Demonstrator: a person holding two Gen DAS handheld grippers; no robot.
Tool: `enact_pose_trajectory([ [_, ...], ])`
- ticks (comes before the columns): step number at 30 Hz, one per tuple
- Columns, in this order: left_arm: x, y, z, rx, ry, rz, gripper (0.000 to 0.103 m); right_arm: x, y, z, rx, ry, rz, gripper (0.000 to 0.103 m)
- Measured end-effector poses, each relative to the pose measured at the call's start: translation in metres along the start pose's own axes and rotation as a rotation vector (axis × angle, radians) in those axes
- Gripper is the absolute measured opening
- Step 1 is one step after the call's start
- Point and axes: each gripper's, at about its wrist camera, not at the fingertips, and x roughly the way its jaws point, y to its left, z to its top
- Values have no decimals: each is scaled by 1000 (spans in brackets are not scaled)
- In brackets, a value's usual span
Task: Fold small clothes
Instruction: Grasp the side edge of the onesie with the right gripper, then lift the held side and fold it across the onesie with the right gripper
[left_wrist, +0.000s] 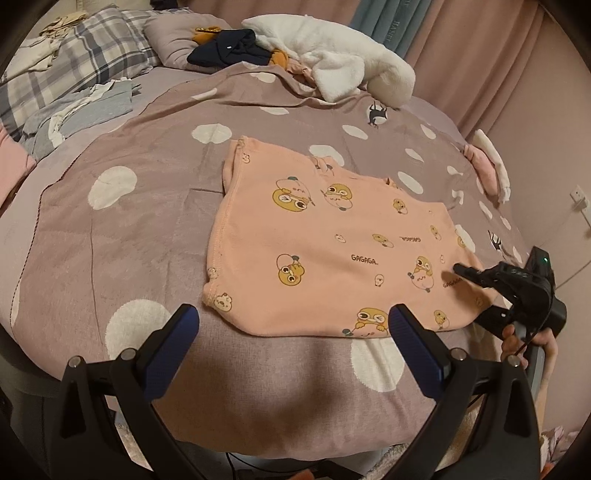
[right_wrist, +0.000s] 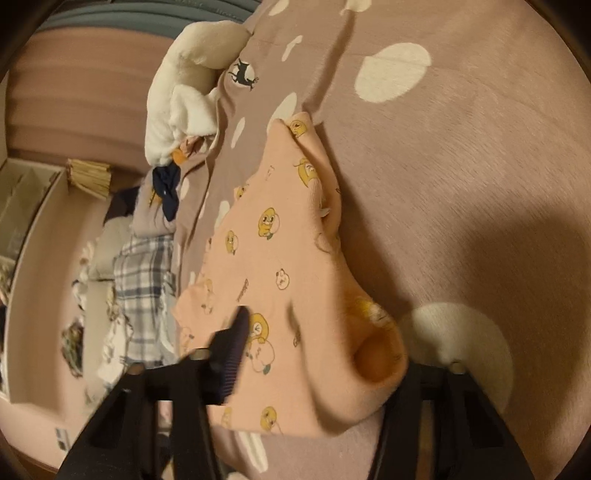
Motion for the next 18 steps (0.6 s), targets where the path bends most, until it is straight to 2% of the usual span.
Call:
enact_pose_trajectory([
  [1, 0, 1, 0, 3, -2, 1, 102, 2, -1, 2, -2, 3, -10, 19],
  [2, 0, 2, -1, 2, -3, 10, 102, 3, -1, 2, -6, 2, -33, 16],
  [6, -1, 7, -3, -5, -13, 83, 102, 0, 3, 0, -33, -17, -43, 13],
  [9, -5, 14, -3, -20, -30, 84, 102, -3, 14, 0, -83, -29, -66, 13],
  [12, -12, 20, -2, -47, -57, 115, 102, -4, 26, 3, -108, -44, -60, 12],
  [15, -15, 21, -1, -20, -41, 121, 102, -6, 40, 4, -148, -62, -65, 12],
  [18, -20, 23, -2, -7, -59, 149, 102, -5, 53, 3, -181, -71, -66, 12],
])
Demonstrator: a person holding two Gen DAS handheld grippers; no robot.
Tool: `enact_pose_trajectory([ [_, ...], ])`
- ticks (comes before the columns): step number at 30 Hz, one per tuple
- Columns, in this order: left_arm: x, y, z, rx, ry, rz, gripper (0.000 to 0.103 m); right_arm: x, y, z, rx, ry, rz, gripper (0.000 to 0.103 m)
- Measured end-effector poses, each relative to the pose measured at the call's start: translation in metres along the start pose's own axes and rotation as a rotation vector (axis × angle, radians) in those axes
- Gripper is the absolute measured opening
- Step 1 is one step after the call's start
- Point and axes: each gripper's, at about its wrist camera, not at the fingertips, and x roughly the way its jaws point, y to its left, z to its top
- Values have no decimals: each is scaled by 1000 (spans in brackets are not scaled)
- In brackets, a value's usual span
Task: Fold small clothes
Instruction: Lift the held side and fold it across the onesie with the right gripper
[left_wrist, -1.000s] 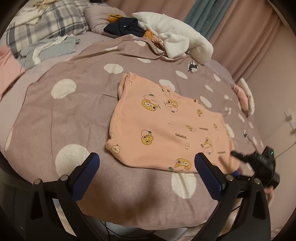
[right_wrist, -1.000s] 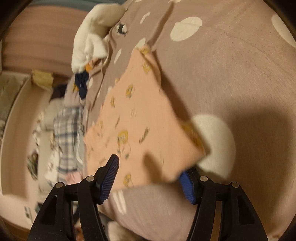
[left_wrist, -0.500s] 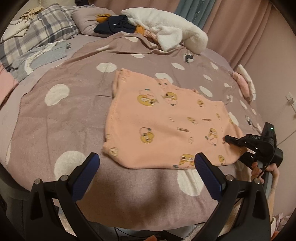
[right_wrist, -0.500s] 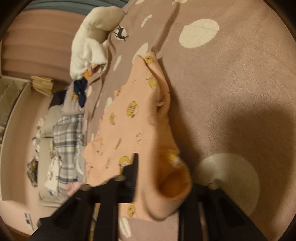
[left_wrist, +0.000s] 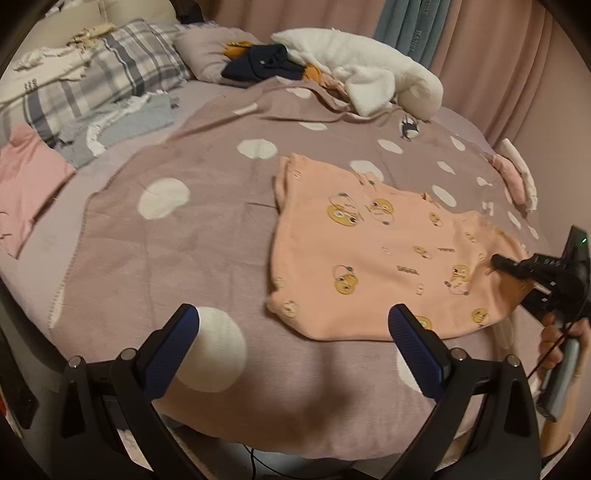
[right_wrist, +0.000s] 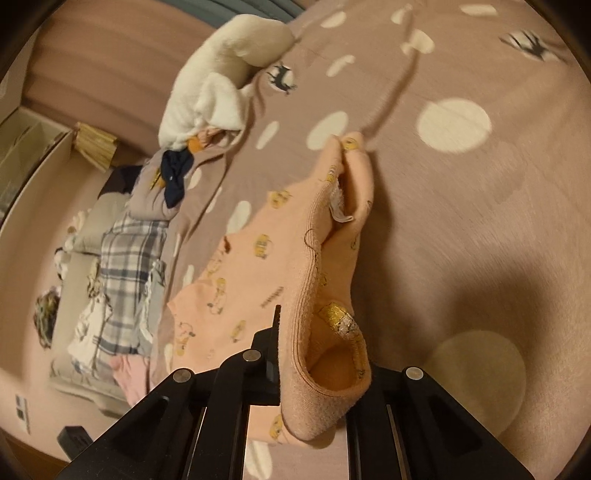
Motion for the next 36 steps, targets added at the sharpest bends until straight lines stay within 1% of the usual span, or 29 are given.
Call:
enact_pose_trajectory([
  [4, -4, 4, 0, 13, -4, 21, 102, 1, 22, 2, -50, -6, 32, 12],
  [7, -6, 8, -1, 6, -8, 29, 102, 7, 42, 2, -101, -1, 20, 12],
  [10, -8, 9, -2, 29, -13, 71, 102, 13, 59, -1, -132, 9, 35, 12],
  [13, -8, 11, -3, 52, -14, 97, 102, 24, 80, -5, -171, 29, 70, 12],
  [15, -10, 14, -5, 61, -21, 114, 102, 36, 100, -10, -208, 52, 95, 12],
  [18, -11, 22, -8, 48, -12, 112, 102, 56, 126, -22, -253, 99, 135, 12],
  [21, -10, 31, -9, 24, 0, 112, 102, 81, 146, -40, -306, 162, 129, 12],
  [22, -11, 35, -10, 16, -1, 120, 102, 87, 149, -45, -316, 180, 128, 12],
  [25, -11, 41, -11, 8, -2, 139, 102, 112, 158, -65, -329, 271, 148, 12],
  [26, -11, 43, -11, 6, 0, 143, 102, 116, 159, -69, -330, 286, 151, 12],
  [29, -12, 47, -12, 3, 5, 143, 102, 122, 166, -81, -369, 294, 111, 12],
  [34, -11, 50, -14, -2, 9, 138, 102, 117, 166, -77, -362, 298, 122, 12],
  [36, -11, 49, -14, -5, 11, 133, 102, 114, 168, -77, -383, 305, 119, 12],
])
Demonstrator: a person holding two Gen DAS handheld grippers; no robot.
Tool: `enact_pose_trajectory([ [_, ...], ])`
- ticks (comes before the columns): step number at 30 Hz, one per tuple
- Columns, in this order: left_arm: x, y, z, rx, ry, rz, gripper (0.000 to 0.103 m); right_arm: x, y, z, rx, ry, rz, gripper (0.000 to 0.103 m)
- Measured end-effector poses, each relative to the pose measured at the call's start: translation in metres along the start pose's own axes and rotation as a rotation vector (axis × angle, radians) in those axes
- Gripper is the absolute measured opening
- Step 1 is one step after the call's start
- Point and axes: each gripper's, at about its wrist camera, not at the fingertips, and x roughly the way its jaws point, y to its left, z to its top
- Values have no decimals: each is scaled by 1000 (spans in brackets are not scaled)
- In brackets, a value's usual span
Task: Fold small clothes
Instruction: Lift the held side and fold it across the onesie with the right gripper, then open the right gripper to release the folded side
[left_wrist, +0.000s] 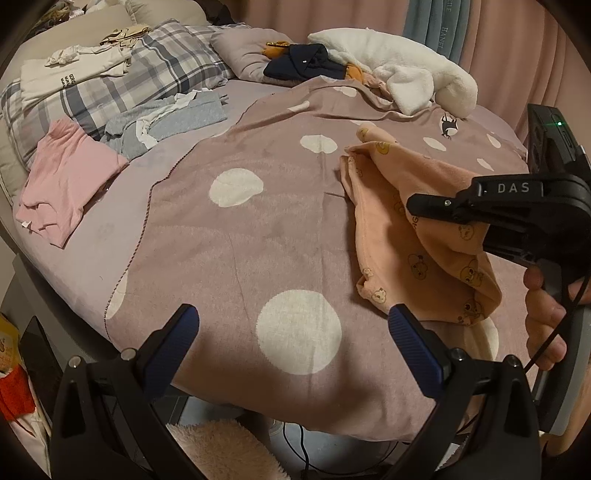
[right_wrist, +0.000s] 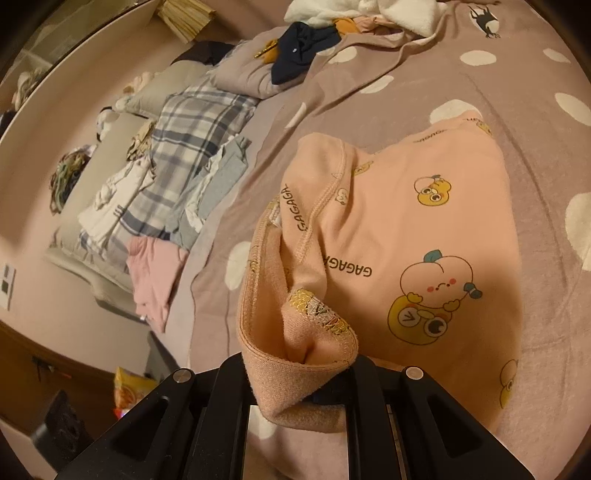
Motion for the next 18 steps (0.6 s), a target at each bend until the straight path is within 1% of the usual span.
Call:
enact_pose_trajectory([
  [3, -1, -2, 0, 2, 1, -5, 102, 4, 4, -2, -4, 7, -7, 12],
  [8, -3, -4, -2, 14, 1, -3, 102, 8, 6, -5, 0, 47, 27, 16],
  [11, -3, -2, -3, 1, 10, -5, 102, 9, 6, -6, 10, 55, 31, 16],
  [13, -3, 0, -4, -13, 13, -13, 102, 8, 5, -7, 24, 63, 53, 19],
  [16, -4, 2, -4, -25, 12, -21, 102, 11, 6, -9, 43, 103, 125, 24],
  [18, -5, 1, -4, -26, 11, -20, 102, 12, 10, -12, 29, 123, 150, 25],
])
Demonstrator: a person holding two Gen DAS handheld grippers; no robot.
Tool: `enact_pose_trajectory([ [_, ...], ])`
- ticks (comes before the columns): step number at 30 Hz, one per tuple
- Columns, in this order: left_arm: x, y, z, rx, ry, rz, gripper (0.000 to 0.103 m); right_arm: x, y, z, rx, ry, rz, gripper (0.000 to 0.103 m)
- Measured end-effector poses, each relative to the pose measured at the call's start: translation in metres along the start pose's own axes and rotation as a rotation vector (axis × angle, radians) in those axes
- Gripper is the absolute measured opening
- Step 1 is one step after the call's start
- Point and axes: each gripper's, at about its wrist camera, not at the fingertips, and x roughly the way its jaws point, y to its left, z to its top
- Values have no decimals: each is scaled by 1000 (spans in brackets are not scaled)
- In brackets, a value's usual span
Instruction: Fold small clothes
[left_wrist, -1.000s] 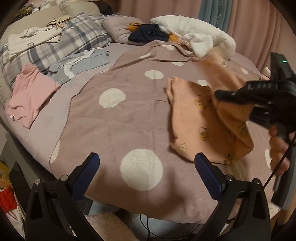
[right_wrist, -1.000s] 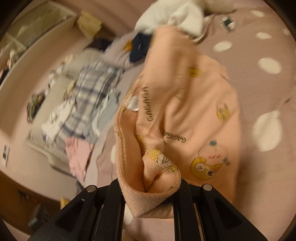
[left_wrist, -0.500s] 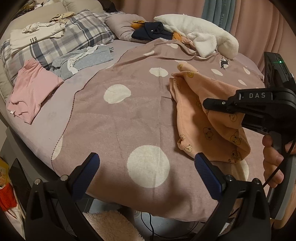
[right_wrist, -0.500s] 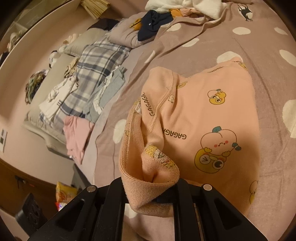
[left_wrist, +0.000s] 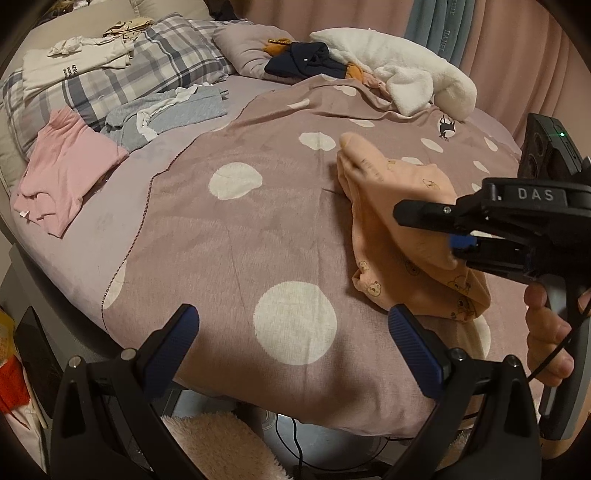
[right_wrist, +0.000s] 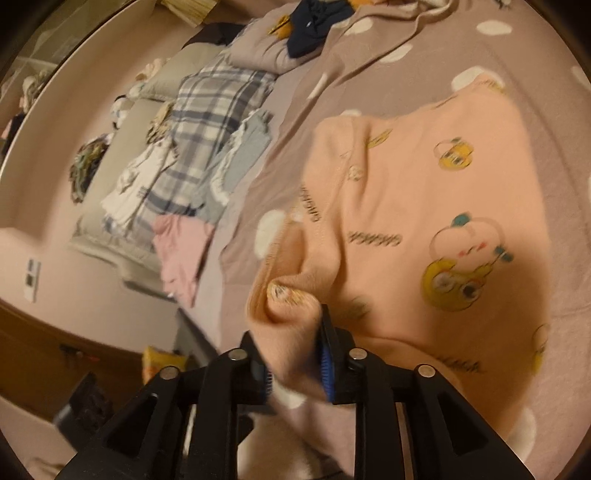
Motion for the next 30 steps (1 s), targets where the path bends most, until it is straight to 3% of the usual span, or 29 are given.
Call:
enact_pose_trajectory([
  [5, -3, -1, -1, 7, -7, -12, 102, 6, 7, -5, -24, 28, 1, 25],
  [10, -8, 1, -2, -3, -15, -17, 102, 12, 4, -6, 18, 67, 50, 40],
  [17, -12, 8, -5, -44, -9, -35, 102, 22, 9, -14, 28, 132, 68, 45],
  [20, -16, 9, -7, -57, -16, -54, 102, 13, 10, -15, 23, 114, 63, 46],
  [24, -19, 6, -7, -64, -21, -66, 102, -9, 2, -16, 22, 58, 15, 60],
  [30, -20, -5, -5, -56, -18, -94, 102, -32, -31, -23, 95, 24, -10, 63],
])
